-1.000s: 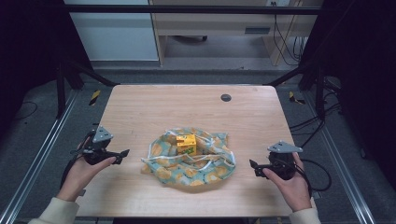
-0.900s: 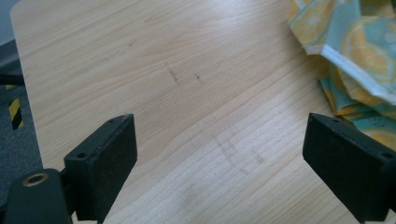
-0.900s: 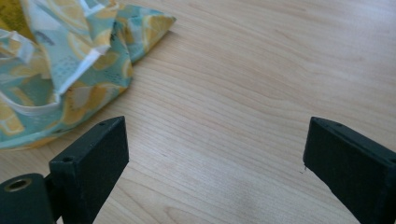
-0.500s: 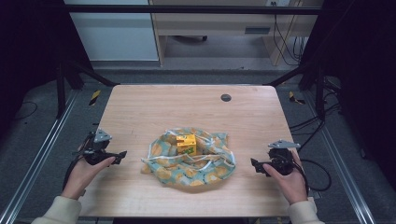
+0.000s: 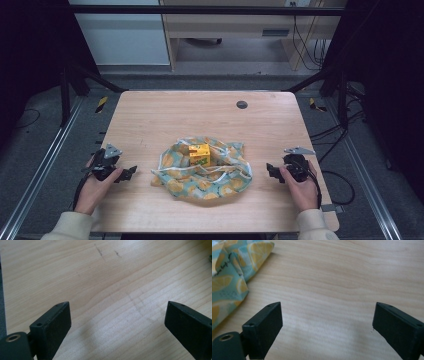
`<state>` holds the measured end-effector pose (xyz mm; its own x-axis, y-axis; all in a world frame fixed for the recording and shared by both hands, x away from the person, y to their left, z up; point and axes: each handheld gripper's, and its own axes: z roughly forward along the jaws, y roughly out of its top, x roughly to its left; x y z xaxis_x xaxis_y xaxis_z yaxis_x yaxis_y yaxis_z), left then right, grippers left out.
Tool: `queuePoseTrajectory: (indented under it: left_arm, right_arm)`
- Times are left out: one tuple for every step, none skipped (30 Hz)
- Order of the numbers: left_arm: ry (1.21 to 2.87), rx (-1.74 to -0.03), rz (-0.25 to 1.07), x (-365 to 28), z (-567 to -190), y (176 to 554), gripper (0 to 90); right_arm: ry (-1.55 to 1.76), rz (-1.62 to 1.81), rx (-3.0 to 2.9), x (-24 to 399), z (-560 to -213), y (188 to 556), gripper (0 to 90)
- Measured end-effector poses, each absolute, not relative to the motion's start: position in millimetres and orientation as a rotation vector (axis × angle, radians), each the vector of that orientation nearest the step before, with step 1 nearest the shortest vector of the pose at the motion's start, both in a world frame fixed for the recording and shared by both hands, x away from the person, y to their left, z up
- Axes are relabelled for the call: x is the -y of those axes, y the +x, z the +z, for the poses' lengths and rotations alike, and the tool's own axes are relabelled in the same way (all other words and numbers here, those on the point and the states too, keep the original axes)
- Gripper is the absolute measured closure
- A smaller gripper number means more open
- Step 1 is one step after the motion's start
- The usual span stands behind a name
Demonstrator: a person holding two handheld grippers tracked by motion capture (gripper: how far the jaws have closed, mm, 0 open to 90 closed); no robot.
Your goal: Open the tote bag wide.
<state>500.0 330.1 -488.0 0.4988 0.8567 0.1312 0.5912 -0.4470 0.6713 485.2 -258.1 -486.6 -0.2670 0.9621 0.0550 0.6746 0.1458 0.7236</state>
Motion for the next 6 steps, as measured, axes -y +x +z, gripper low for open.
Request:
queuePoseTrajectory:
  left_arm:
    - [2.191, -1.183, 0.629, -330.4, -488.2, 499.5, 6.5]
    - [2.189, -1.183, 0.634, -330.7, -487.6, 499.1, 6.5]
    - [2.168, -1.189, 0.642, -331.6, -485.8, 497.8, 6.5]
    - [2.168, -1.189, 0.642, -331.6, -485.8, 497.8, 6.5]
    - [2.163, -1.190, 0.639, -332.1, -485.2, 497.2, 6.5]
    - [2.160, -1.190, 0.642, -332.4, -484.8, 496.7, 6.5]
  right_arm:
    - [1.543, 0.905, -2.010, 259.8, -490.9, 477.3, 9.9]
    - [1.533, 0.897, -2.018, 260.4, -491.7, 474.2, 9.8]
    - [1.526, 0.897, -2.025, 261.6, -492.6, 470.1, 9.4]
    - [1.526, 0.897, -2.025, 261.6, -492.6, 470.1, 9.4]
    - [1.529, 0.898, -2.019, 263.4, -492.4, 466.5, 8.9]
    - [1.529, 0.898, -2.019, 263.4, -492.4, 466.5, 8.9]
